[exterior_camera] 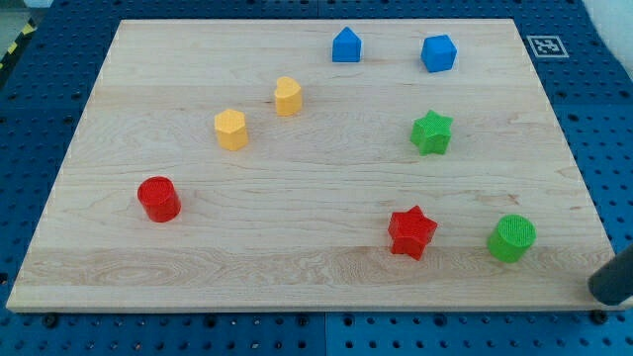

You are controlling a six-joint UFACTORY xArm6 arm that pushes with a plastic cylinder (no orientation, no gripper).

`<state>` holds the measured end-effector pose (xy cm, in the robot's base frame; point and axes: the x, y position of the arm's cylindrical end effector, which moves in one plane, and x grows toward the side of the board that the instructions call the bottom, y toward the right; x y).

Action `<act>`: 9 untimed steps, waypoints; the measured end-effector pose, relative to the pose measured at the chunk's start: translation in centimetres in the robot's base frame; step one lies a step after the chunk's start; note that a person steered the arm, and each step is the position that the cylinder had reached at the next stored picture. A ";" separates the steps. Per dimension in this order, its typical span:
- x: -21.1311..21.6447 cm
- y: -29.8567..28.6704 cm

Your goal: Move the arm close to the green circle

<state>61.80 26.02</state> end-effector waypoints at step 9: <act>-0.7 -3.3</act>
